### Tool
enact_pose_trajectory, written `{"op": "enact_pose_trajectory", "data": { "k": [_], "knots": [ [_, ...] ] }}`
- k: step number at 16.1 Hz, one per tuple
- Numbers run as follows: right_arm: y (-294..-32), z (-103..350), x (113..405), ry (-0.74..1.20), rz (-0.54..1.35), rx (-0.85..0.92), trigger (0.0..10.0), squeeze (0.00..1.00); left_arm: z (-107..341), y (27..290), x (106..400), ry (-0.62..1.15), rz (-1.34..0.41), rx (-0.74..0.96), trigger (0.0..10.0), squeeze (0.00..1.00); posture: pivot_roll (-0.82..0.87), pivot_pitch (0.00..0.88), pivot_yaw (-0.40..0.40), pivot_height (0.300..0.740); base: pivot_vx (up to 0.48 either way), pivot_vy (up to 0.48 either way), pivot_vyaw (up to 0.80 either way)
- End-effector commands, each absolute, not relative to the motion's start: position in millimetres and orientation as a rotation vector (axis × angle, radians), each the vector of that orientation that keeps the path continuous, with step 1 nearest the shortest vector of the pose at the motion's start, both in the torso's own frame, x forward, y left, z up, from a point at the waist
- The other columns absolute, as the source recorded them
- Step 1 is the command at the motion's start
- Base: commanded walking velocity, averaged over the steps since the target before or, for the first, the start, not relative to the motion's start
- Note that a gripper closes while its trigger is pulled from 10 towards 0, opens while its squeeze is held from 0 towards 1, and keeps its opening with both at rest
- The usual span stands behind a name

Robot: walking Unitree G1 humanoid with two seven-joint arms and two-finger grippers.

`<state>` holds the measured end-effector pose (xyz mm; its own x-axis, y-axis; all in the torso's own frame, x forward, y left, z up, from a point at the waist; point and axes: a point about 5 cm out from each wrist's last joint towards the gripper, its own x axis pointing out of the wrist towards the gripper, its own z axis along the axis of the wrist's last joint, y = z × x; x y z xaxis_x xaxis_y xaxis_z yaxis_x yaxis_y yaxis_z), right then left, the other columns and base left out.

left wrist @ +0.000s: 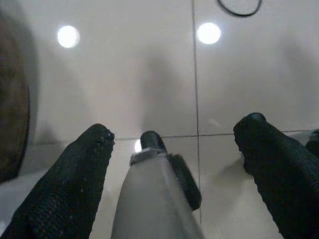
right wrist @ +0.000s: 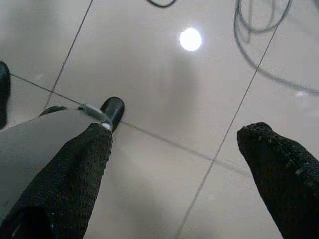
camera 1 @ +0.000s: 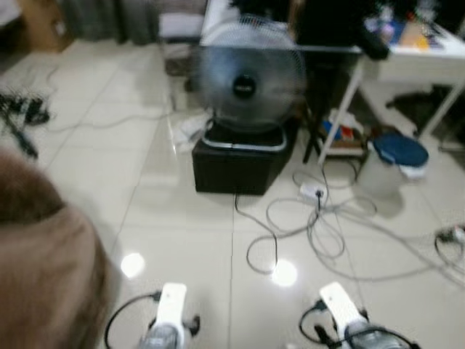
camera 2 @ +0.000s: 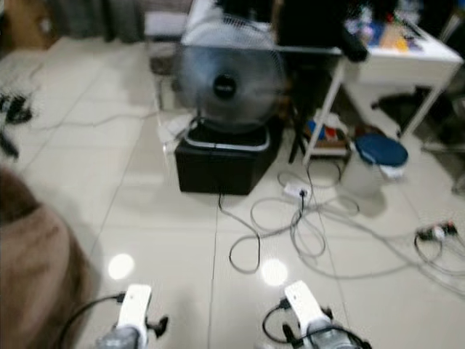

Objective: Move the pillow to the sofa from floor

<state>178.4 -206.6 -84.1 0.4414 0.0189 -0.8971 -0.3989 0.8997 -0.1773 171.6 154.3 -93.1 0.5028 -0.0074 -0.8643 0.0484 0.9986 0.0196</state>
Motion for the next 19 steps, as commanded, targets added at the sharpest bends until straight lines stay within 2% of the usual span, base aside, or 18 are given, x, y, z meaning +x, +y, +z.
{"op": "enact_pose_trajectory", "data": {
  "k": [1,13,19],
  "knots": [
    [-204,-83,182,1.068,0.289,-0.419,10.0,0.0,-92,156,174,1.035,-0.014,0.049,10.0,0.0,0.03,0.0,-0.057,0.731,0.0,0.0,0.0],
    [-187,-85,182,1.065,0.314,-0.375,10.0,0.0,-90,171,176,1.032,-0.099,0.142,10.0,0.0,-0.04,0.0,0.008,0.731,0.0,0.0,0.0],
    [-186,-85,183,1.055,0.339,-0.404,10.0,0.0,-90,172,176,1.036,-0.103,0.143,10.0,0.0,-0.04,0.0,0.012,0.731,0.0,0.0,0.77]
  ]
}}
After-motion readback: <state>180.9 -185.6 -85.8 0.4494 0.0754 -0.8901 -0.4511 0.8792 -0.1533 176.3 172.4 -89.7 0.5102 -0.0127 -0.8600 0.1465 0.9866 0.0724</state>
